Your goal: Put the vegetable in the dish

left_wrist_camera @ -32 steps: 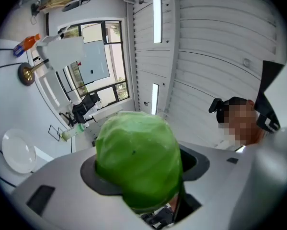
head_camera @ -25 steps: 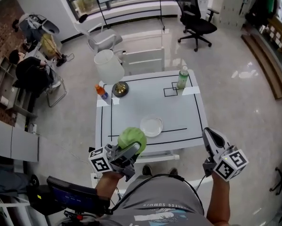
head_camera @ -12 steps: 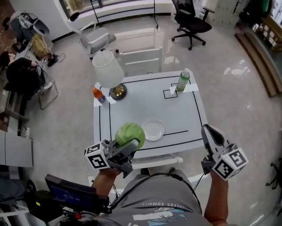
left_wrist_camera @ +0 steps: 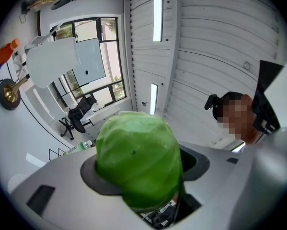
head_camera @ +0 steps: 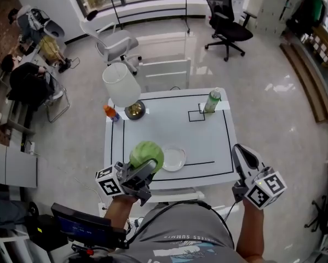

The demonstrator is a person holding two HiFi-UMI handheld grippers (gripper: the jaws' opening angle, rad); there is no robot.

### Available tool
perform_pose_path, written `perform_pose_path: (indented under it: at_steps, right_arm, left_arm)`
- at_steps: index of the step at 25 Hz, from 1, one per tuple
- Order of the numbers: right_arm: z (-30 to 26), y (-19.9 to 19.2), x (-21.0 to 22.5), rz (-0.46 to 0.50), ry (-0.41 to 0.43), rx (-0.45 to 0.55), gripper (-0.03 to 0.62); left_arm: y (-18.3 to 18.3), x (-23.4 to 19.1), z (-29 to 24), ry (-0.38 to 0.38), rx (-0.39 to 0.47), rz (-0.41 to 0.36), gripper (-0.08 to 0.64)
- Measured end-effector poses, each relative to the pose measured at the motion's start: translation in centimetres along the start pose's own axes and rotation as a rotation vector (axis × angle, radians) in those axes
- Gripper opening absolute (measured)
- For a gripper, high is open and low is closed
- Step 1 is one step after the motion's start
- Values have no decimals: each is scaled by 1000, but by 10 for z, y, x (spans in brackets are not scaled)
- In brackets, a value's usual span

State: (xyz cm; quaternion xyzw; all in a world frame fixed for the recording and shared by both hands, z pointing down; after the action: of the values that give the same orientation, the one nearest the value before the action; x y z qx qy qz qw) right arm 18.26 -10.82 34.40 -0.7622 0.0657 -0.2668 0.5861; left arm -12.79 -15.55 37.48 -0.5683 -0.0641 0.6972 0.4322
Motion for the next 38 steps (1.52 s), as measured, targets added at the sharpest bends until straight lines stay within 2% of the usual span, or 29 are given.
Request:
perform_pose_path:
  at_steps: [7, 13, 18, 21, 25, 30, 34, 38]
  right_arm:
    - [-14, 9, 41, -14, 60, -42, 9]
    - [-30, 7, 56, -25, 63, -64, 8]
    - [-40, 10, 36, -27, 23, -8, 8]
    - [-45, 4, 18, -11, 11, -29, 8]
    - [-45, 8, 11, -19, -54, -28, 9]
    - [-65, -7, -4, -27, -40, -70, 9]
    - [-69, -11, -4, -26, -44, -81, 8]
    - [-66, -11, 2, -42, -77, -84, 9]
  left_arm:
    - [-7, -6, -44, 37, 16, -39, 302]
    - [-15, -16, -58, 44, -4, -2, 302]
    - [0, -35, -49, 16, -81, 1, 302]
    - [13, -39, -40, -15, -102, 2, 302]
    - [23, -44, -36, -33, -153, -9, 302]
    - [7, -57, -34, -47, -269, -21, 302]
    - [-11, -74, -36, -20, -339, -7, 302]
    - [-18, -87, -42, 4, -416, -30, 302]
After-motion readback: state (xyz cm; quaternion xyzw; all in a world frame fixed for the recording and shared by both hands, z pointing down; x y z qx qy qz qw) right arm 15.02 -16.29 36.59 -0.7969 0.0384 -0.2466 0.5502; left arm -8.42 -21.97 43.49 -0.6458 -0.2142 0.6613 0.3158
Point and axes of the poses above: the fingertips, and each gripper's own axes: z backward along the fingers, x to its right, y out of its top, the point moved 6 cm from there along z, backward along the fingers
